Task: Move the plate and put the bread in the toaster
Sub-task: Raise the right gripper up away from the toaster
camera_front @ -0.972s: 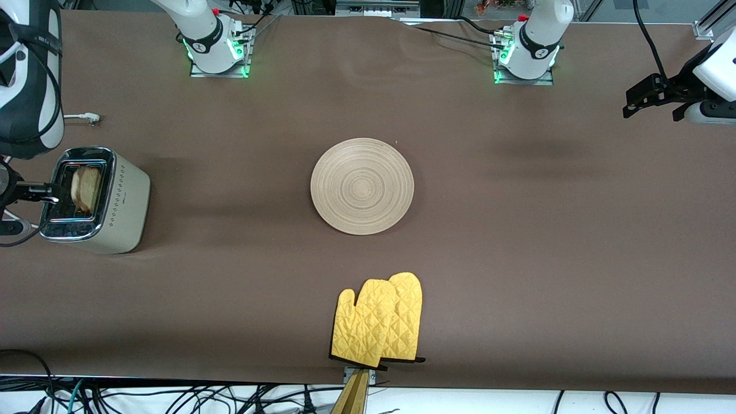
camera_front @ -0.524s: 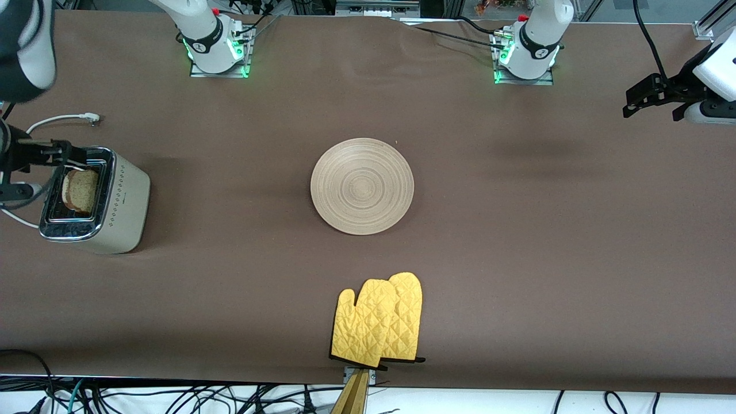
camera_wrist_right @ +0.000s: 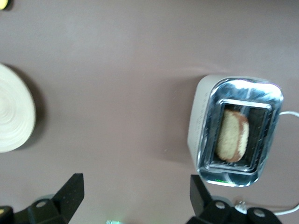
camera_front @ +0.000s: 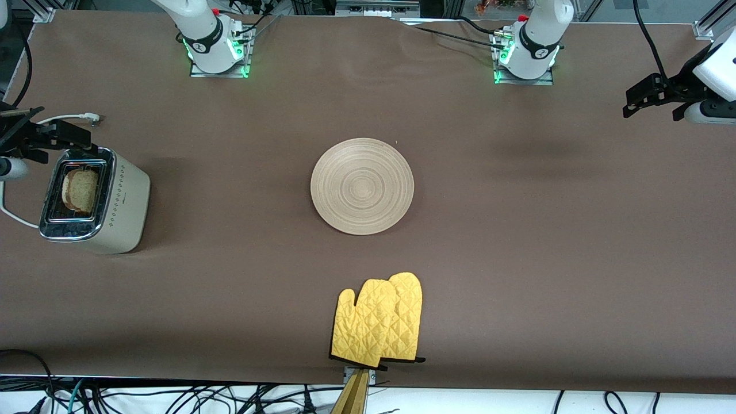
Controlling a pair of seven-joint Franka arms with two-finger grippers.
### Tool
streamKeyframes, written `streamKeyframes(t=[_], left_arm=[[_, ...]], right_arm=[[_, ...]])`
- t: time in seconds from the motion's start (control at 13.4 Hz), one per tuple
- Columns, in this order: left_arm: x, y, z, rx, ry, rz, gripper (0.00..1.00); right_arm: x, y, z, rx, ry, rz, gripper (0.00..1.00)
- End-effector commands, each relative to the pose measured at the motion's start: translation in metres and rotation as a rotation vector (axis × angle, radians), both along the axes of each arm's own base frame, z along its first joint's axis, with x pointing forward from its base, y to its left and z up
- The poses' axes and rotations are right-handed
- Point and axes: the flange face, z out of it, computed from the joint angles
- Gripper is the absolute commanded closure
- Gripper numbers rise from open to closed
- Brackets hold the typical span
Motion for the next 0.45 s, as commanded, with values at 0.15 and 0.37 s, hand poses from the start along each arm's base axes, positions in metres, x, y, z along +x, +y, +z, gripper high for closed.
streamKeyframes(t=[0.15, 0.37], left_arm=[[0.0003, -0.0024, 0.0074, -0.013, 0.003, 0.006, 0.00], [0.0003, -0.0024, 0.0074, -0.013, 0.003, 0.006, 0.00]], right_arm=[[-0.0412, 0.0111, -0.0120, -0.028, -0.087, -0.064, 0.00], [-0.0424, 0.0046, -0.0091, -0.017, -0.083, -0.108, 0.00]])
